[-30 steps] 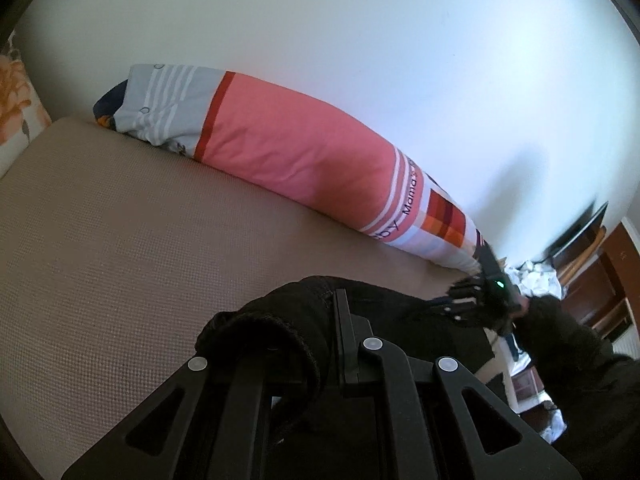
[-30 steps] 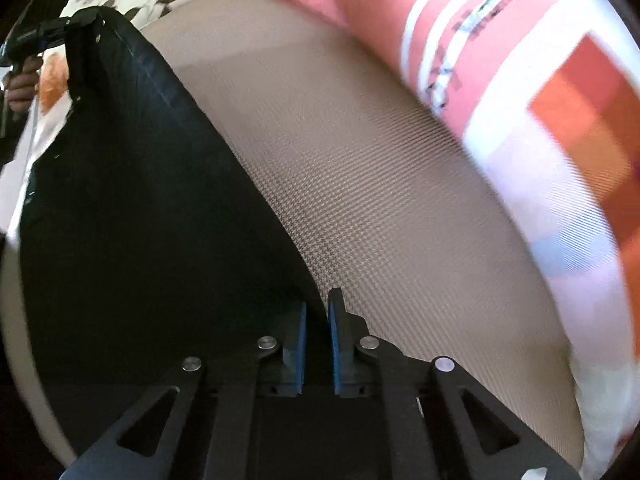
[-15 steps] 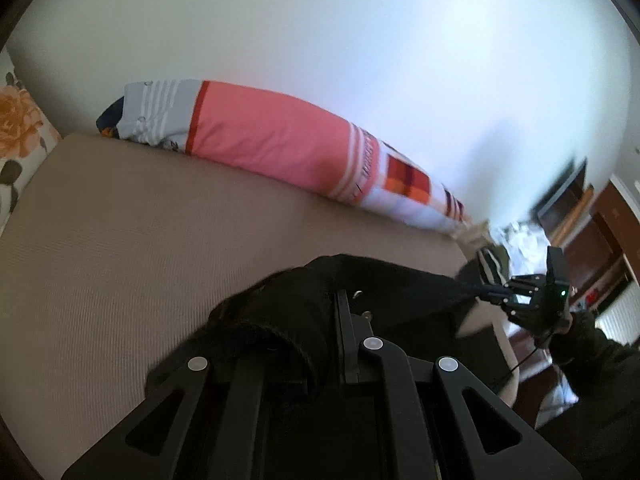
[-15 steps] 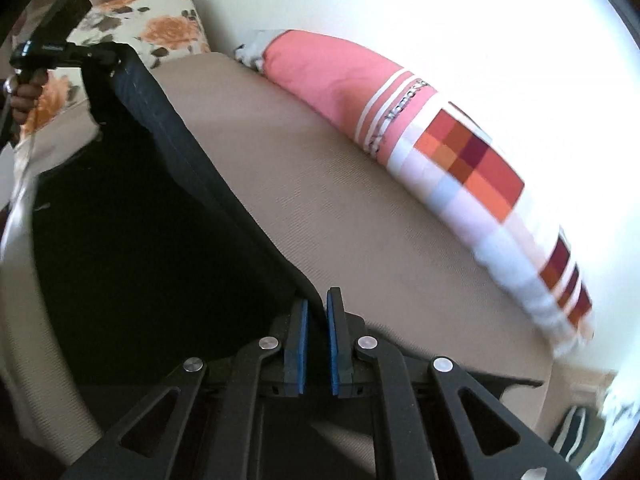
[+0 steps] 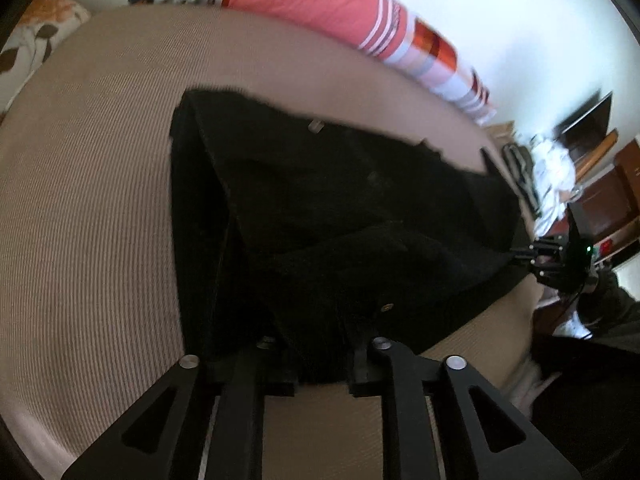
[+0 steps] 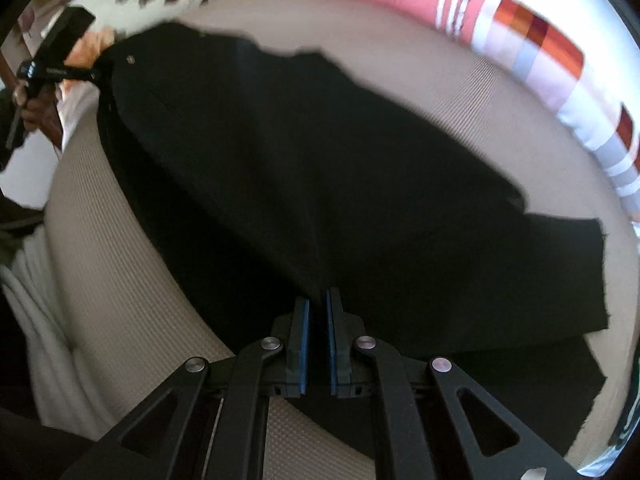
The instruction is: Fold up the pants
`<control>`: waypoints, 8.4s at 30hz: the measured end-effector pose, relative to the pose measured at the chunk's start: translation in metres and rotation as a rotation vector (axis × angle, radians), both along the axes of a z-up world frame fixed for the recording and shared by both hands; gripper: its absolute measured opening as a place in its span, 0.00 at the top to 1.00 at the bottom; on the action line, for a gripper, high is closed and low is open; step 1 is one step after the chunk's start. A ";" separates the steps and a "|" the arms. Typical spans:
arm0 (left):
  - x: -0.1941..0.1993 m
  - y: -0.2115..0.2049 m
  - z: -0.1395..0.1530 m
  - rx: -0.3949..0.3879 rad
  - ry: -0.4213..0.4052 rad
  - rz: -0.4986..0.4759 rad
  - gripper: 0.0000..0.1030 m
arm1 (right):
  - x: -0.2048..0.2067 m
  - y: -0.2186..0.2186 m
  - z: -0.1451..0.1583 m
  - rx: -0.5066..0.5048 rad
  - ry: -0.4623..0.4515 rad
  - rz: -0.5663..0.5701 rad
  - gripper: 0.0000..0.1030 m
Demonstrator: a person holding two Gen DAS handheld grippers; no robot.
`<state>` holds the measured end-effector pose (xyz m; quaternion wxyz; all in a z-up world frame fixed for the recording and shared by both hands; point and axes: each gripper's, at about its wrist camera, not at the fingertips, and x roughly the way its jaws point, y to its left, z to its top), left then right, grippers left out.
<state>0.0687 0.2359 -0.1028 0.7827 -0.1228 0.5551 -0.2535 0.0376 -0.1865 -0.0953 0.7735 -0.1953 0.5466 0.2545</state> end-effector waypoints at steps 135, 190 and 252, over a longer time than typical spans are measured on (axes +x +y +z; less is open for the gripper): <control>-0.054 -0.354 -0.007 0.230 -0.235 -0.432 0.89 | -0.096 -0.334 0.018 0.236 -0.223 -1.267 0.99; 0.028 -0.293 -0.005 0.155 -0.065 0.002 0.49 | 0.052 -0.408 -0.010 0.640 0.100 -0.785 0.79; 0.030 -0.092 0.014 0.222 -0.194 0.350 0.49 | 0.186 0.095 -0.011 0.349 0.206 0.026 0.62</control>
